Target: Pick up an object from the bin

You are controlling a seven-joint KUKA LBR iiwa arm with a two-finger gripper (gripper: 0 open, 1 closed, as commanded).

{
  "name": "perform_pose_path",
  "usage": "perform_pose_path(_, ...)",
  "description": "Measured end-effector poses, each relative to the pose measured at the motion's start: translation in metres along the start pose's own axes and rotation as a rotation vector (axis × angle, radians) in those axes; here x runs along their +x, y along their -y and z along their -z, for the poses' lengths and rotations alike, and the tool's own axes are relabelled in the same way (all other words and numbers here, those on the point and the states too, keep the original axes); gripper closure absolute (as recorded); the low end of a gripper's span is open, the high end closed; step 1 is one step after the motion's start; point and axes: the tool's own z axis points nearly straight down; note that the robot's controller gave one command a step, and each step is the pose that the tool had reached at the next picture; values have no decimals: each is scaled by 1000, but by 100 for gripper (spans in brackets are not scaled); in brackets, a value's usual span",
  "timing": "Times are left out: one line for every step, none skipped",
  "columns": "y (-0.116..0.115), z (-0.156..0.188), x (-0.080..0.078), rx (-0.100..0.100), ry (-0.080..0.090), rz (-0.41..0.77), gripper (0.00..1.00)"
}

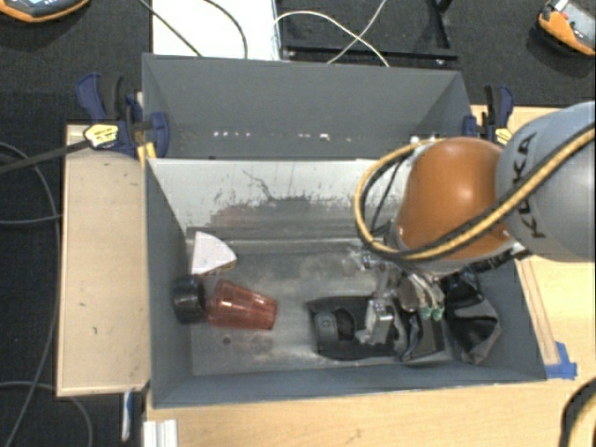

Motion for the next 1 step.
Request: perform_pose_path(4, -91, 3, 0, -12, 51, 0)
